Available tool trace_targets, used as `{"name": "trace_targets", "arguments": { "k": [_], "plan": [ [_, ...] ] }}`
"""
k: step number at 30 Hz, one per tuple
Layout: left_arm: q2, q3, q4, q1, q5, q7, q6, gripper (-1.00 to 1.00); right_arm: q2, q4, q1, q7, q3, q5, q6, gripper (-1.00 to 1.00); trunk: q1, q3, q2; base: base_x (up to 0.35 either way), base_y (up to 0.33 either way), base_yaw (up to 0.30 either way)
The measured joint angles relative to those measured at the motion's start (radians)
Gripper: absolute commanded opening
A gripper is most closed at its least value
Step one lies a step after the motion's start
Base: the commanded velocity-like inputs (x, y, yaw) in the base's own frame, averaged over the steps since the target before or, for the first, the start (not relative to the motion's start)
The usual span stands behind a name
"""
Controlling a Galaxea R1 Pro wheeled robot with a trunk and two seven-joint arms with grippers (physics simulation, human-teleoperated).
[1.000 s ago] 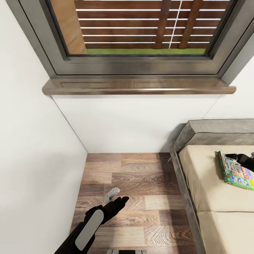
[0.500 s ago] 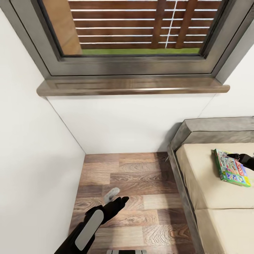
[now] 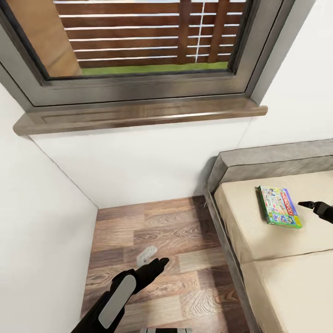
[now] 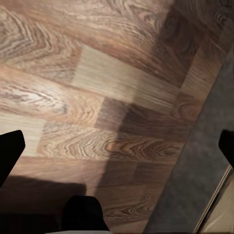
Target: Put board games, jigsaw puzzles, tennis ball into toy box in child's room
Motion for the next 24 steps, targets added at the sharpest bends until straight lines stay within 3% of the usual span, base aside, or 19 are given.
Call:
{"name": "trace_targets", "arguments": {
  "k": [9, 24],
  "plan": [
    [0.0, 0.0, 0.0, 0.0, 0.0, 0.0, 0.0, 1.0, 0.001, 0.0, 0.0, 0.001, 0.001, 0.002, 0.0, 1.0, 0.0, 0.002, 0.0, 0.0, 0.0, -0.168],
    [0.0, 0.0, 0.0, 0.0, 0.0, 0.0, 0.0, 1.0, 0.025, 0.002, 0.001, 0.003, 0.007, 0.006, 0.001, 1.0, 0.0, 0.003, 0.0, 0.0, 0.0, -0.038]
  ]
}}
